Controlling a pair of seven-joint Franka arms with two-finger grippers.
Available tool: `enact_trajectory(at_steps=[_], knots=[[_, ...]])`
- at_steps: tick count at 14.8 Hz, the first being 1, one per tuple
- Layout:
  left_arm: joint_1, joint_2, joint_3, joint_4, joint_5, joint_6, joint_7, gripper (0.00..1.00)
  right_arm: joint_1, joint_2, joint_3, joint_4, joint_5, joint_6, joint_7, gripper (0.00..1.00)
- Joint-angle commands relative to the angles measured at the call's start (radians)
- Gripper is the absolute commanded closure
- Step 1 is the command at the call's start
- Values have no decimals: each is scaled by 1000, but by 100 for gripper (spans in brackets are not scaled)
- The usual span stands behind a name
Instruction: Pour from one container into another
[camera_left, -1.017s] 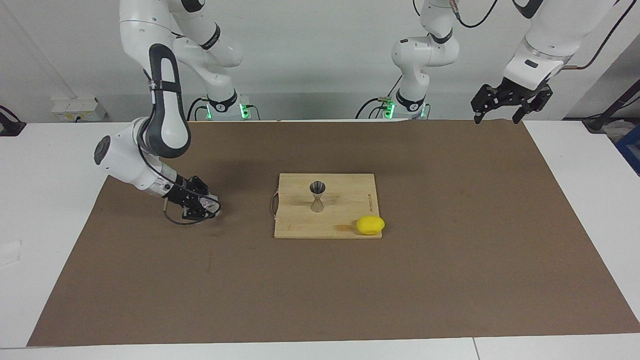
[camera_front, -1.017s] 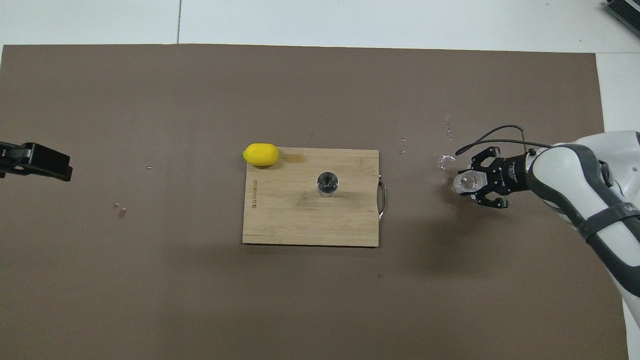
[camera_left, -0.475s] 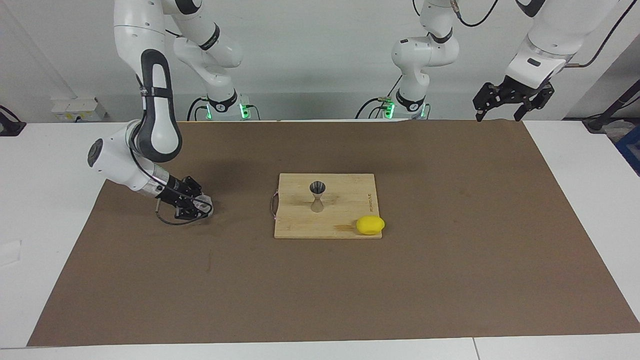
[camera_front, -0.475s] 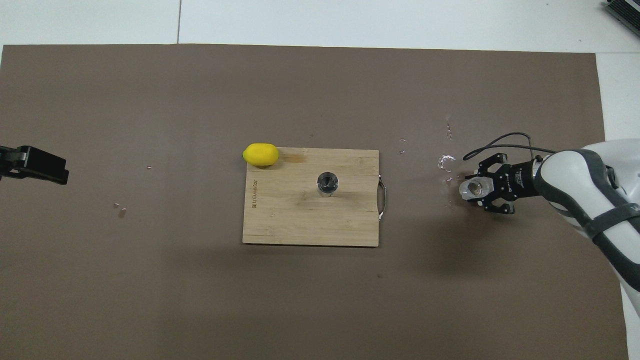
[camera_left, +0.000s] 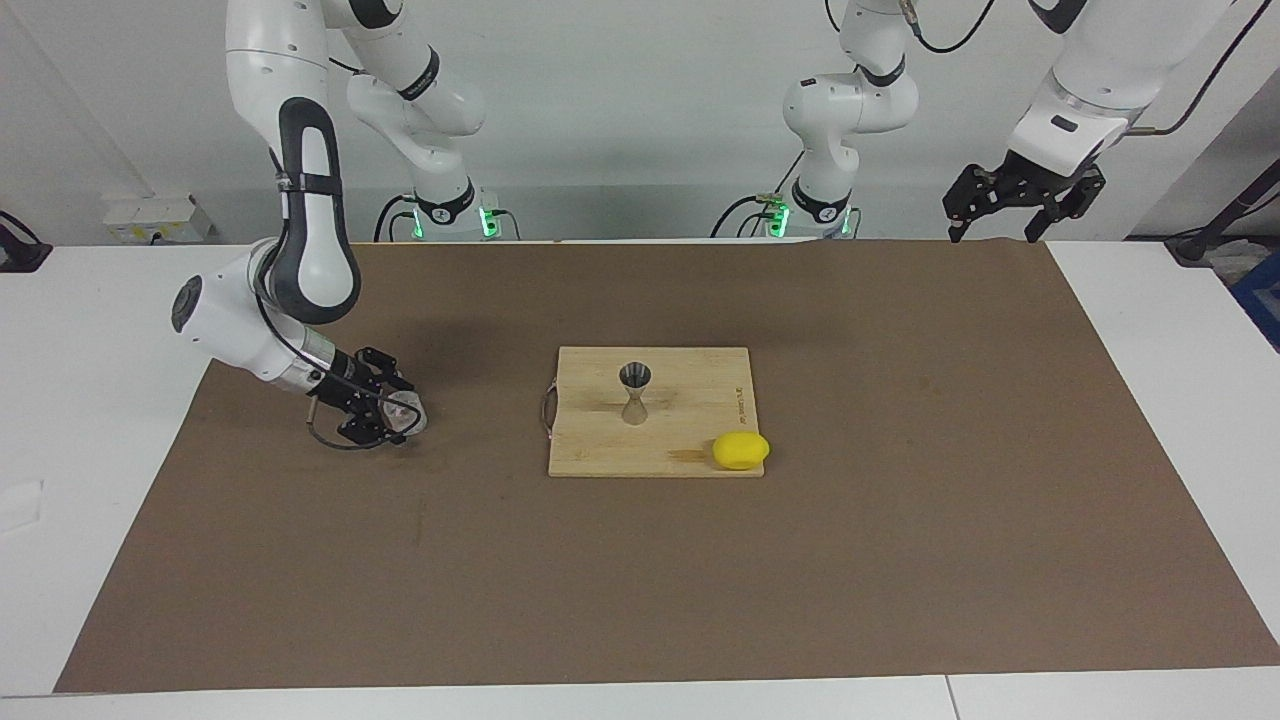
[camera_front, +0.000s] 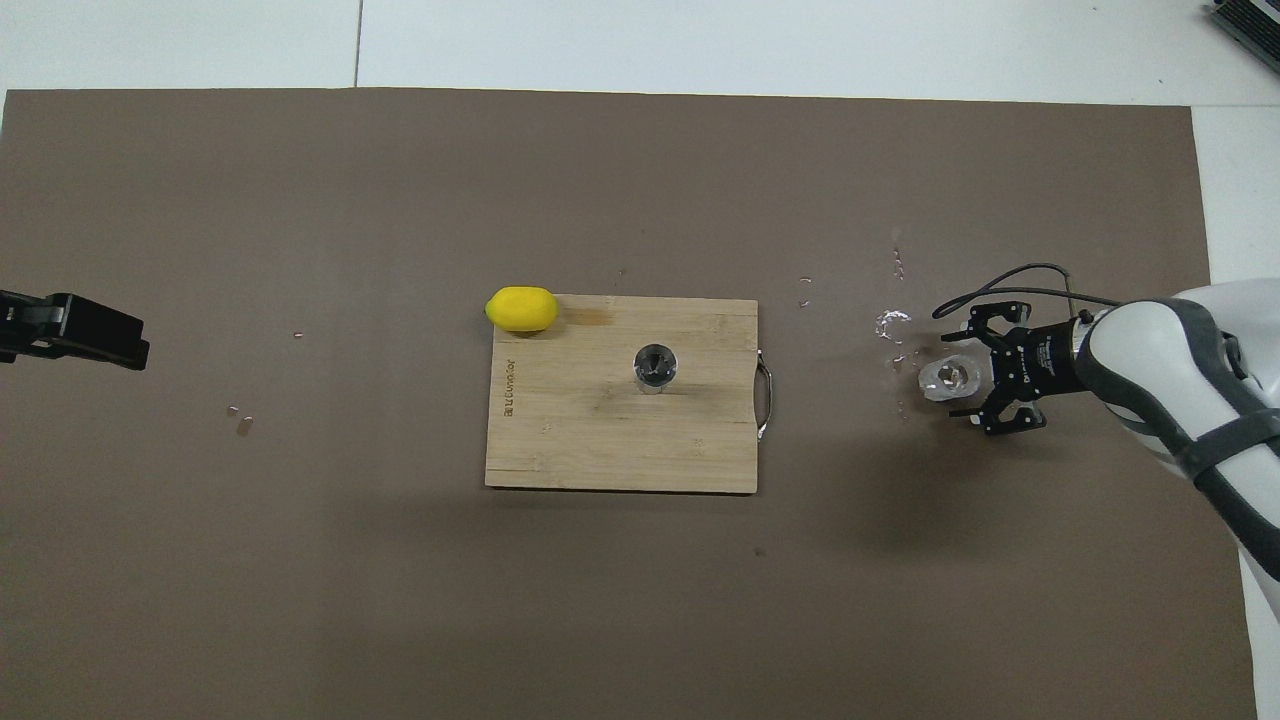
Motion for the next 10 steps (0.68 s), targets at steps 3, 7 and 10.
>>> enact_trajectory(at_steps=[3, 7, 10], knots=[[-12, -28, -3, -36, -10, 25, 2, 0, -22, -88, 5, -18, -25, -7, -48, 0], [5, -31, 3, -42, -10, 12, 0, 0, 24, -151, 11, -6, -218, -67, -52, 0], [5, -32, 5, -44, -9, 12, 0, 0, 108, -197, 11, -5, -295, -96, -65, 0]])
